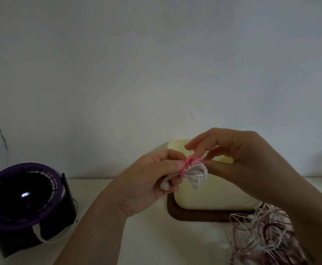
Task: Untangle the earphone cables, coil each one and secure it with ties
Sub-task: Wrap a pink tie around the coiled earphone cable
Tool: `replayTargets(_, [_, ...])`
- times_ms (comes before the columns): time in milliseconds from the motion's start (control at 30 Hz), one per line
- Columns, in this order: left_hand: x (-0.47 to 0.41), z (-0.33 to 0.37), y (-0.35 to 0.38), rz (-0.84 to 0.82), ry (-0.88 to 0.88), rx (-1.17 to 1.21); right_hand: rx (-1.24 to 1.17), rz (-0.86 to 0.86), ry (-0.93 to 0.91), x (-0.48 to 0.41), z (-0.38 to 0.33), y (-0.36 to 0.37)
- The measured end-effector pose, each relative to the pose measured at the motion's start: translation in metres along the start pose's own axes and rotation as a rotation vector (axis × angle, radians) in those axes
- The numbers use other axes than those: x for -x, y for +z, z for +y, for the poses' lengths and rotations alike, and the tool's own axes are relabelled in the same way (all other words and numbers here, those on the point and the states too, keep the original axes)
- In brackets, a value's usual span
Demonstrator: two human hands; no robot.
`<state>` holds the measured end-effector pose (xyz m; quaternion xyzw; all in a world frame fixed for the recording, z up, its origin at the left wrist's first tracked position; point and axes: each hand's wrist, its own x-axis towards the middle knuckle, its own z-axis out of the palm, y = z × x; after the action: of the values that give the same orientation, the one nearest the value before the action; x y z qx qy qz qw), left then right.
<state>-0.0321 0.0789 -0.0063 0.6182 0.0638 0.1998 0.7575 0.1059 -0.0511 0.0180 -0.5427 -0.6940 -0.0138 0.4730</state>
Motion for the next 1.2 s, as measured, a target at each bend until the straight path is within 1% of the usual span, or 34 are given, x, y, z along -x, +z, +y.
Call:
replayTargets(100, [0.001,0.004,0.003,0.058,0.070,-0.137,0.070,0.015,0.011,0.000,-0.001,0.000])
replayTargets(167, [0.002,0.005,0.005,0.053,0.102,-0.177,0.024,0.032,0.029,0.001,-0.003,-0.001])
replayTargets(467, [0.003,0.004,0.014,0.094,0.151,-0.148,-0.249,0.070,0.091,-0.001,0.002,0.001])
replayTargets(567, [0.002,0.004,0.014,0.123,0.150,-0.154,-0.342,0.090,0.154,-0.002,0.007,0.004])
replayTargets(667, [0.001,0.004,0.012,0.125,0.169,-0.204,-0.369,0.072,0.201,-0.003,0.011,0.006])
replayTargets(767, [0.000,0.001,0.012,0.146,0.191,-0.240,-0.340,0.067,0.188,-0.002,0.012,0.006])
replayTargets(867, [-0.002,0.000,0.014,0.170,0.207,-0.157,-0.298,0.085,0.140,-0.002,0.011,0.009])
replayTargets(967, [-0.003,-0.001,0.014,0.164,0.163,-0.008,-0.343,0.103,0.140,-0.003,0.012,0.010])
replayTargets(1200, [-0.004,-0.002,0.012,0.141,0.101,0.043,-0.446,0.015,0.239,-0.003,0.017,0.005])
